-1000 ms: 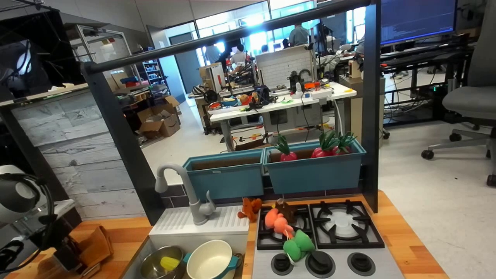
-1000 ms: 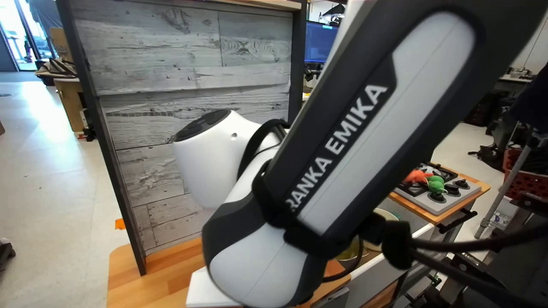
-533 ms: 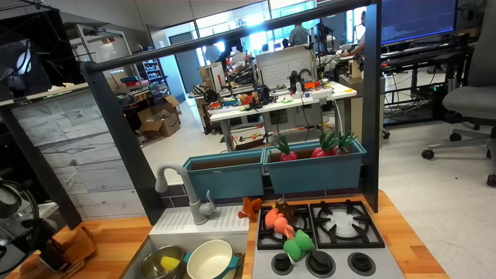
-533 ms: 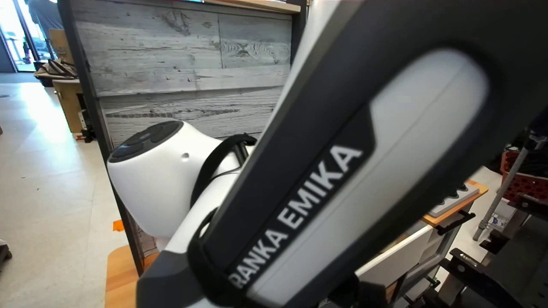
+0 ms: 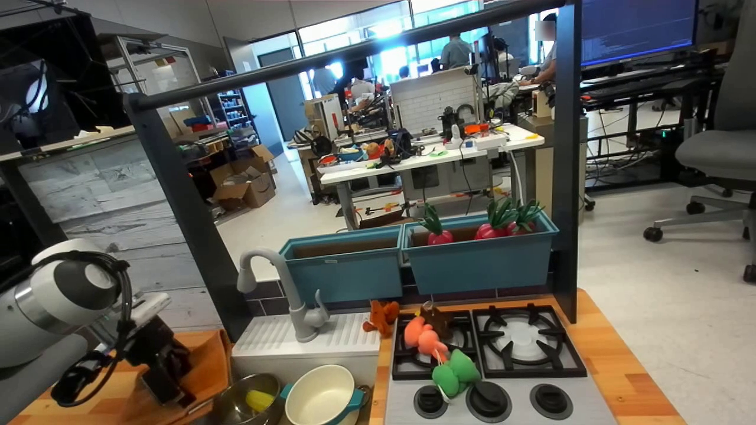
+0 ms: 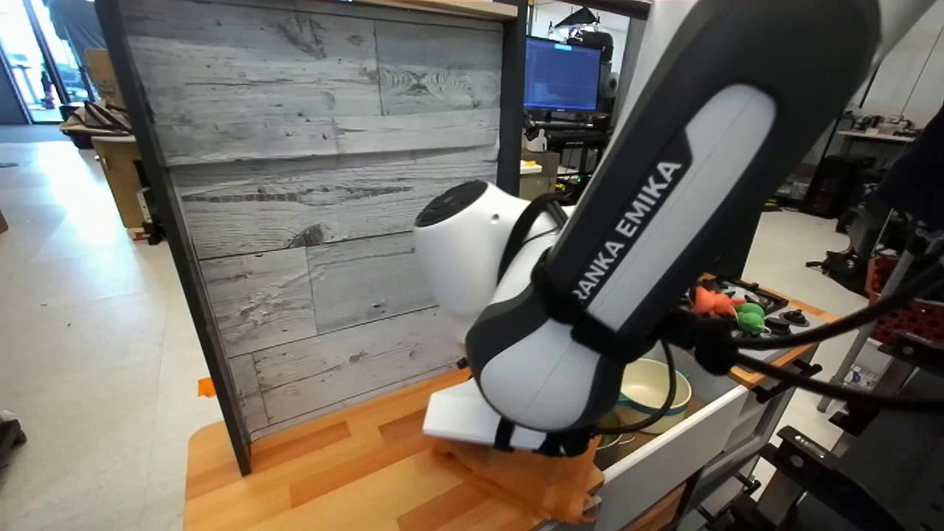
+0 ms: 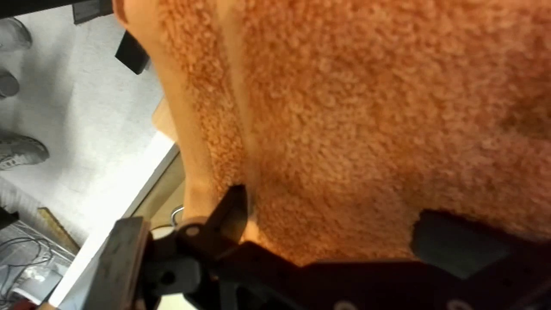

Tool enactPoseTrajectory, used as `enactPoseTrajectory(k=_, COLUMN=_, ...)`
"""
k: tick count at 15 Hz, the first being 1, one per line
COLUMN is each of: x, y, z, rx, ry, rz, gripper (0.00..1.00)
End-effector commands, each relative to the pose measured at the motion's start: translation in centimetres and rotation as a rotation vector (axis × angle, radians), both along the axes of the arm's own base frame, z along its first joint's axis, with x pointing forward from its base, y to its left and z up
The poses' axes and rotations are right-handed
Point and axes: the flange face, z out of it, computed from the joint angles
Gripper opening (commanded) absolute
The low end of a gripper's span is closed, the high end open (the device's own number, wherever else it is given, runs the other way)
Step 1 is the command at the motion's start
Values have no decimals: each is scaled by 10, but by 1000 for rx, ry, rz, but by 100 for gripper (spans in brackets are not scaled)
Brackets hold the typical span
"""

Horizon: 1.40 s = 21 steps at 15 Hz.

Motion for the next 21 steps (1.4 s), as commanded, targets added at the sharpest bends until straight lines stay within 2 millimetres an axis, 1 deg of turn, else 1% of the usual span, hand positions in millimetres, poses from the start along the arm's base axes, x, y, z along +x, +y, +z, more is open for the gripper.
enactPoseTrajectory(k=1, x=-1, y=2, z=-12, rx=4, ry=17, rz=-16, gripper=100)
enactPoseTrajectory(k=3, x=-4, y=46, z=-16, rx=23, ry=10, rz=79, gripper=100)
enactPoseTrajectory(k=4, x=-8, y=69, z=-13, rx=9, ry=8, rz=155, gripper=100)
enactPoseTrajectory(k=5, x=-11, y=84, z=-6, rx=3, ry=4, rz=211, gripper=100)
enactPoseTrajectory(k=6, x=-16, y=107, z=2, rx=18, ry=-6, rz=260, gripper=100)
enactPoseTrajectory(k=9, x=-38, y=195, z=14, rx=72, ry=-46, rz=417, gripper=100)
enactPoseTrajectory(k=10, x=-46, y=220, z=14, rx=93, ry=-46, rz=453, gripper=100)
enactPoseTrajectory(k=11, x=-51, y=235, z=11, rx=113, ry=-40, rz=478, gripper=100)
enactPoseTrajectory(k=12, x=-56, y=245, z=4, rx=124, ry=-29, rz=498, gripper=100)
enactPoseTrajectory(k=13, x=-58, y=247, z=-3, rx=119, ry=-18, rz=508, gripper=100)
enactPoseTrajectory(k=14, x=-56, y=240, z=-11, rx=104, ry=-3, rz=499, gripper=100)
enactPoseTrajectory(k=15, x=-50, y=227, z=-17, rx=86, ry=20, rz=482, gripper=100)
enactPoseTrajectory(k=16, x=-43, y=210, z=-24, rx=54, ry=31, rz=444, gripper=100)
enactPoseTrajectory(k=17, x=-34, y=184, z=-26, rx=21, ry=33, rz=390, gripper=100)
enactPoseTrajectory(k=18, x=-26, y=164, z=-22, rx=-9, ry=24, rz=336, gripper=100)
enactPoseTrajectory(k=21, x=1, y=96, z=-11, rx=-52, ry=-17, rz=179, gripper=100)
